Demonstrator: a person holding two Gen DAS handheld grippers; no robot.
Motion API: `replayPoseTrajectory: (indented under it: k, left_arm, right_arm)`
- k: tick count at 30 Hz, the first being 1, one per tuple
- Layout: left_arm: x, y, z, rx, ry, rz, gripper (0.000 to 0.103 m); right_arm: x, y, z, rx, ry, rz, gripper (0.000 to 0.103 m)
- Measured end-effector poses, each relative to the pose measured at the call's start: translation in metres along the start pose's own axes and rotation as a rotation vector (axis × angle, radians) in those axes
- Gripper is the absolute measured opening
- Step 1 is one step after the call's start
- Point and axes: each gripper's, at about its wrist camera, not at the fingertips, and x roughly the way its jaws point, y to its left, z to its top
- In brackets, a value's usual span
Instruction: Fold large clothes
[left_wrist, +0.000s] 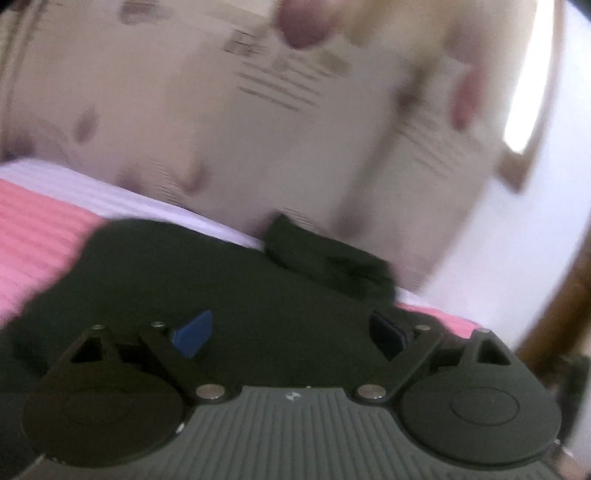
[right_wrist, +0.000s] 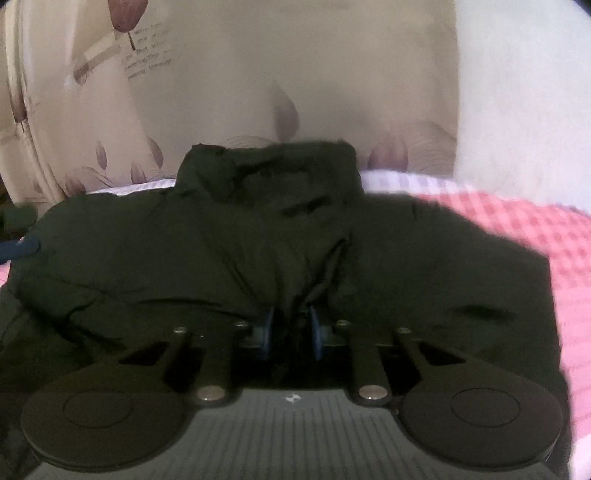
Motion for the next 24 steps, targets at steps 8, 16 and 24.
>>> replayPoseTrajectory:
  k: [8,16,24]
  left_arm:
    - [0.043,0.08,0.016,-0.09,0.093,0.142,0.063]
    - [0.046,0.102,0.021,-0.119,0.078,0.235,0.047]
    - [0.04,0.103,0.053,-0.149,0.04,0.106,0.06]
  right_arm:
    - [-0.002,-0.001,0.002,0.026,0.001,0.068,0.021]
    - [-0.001,0.003,0.001,0.009,-0.003,0.083,0.03]
    - [-0.002,0.001,0.001,0.022,-0.004,0.089,0.03]
